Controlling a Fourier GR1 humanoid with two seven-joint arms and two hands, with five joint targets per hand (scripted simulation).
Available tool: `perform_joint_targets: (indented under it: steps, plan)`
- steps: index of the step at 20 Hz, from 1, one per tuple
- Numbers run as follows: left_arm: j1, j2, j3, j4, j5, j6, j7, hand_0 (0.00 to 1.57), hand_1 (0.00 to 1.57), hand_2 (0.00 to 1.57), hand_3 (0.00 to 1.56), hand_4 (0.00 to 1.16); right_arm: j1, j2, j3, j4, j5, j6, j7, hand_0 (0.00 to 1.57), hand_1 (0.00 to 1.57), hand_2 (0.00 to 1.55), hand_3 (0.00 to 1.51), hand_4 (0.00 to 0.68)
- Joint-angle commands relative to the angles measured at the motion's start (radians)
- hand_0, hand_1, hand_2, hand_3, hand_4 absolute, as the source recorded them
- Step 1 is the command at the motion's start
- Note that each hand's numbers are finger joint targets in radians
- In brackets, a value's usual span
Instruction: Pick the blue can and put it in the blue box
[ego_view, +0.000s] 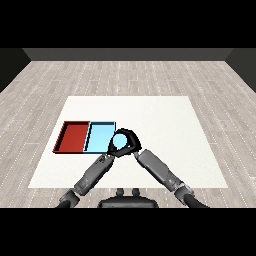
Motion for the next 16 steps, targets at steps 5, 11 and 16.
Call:
perform_joint_targets:
  steps: [5, 11, 16]
  plan:
    - [-0.013, -0.03, 0.027, 0.029, 0.039, -0.019, 0.011, 1.57, 1.57, 1.52, 1.45, 1.1, -0.005, 0.027, -0.091, -0.02, -0.076, 0.074, 0.06, 0.54, 0.54, 0.55, 0.0, 0.0]
    - [-0.018, -0.031, 0.1, 0.104, 0.033, -0.097, -0.04, 1.57, 1.57, 1.52, 1.45, 1.1, -0.034, 0.028, -0.045, 0.054, -0.087, 0.041, 0.005, 0.0, 0.0, 0.0, 0.0, 0.0]
    - [-0.045, -0.031, -0.023, 0.033, 0.041, 0.041, 0.033, 1.57, 1.57, 1.56, 1.49, 1.14, 0.031, 0.019, -0.102, -0.089, -0.034, 0.067, 0.105, 0.0, 0.0, 0.0, 0.0, 0.0]
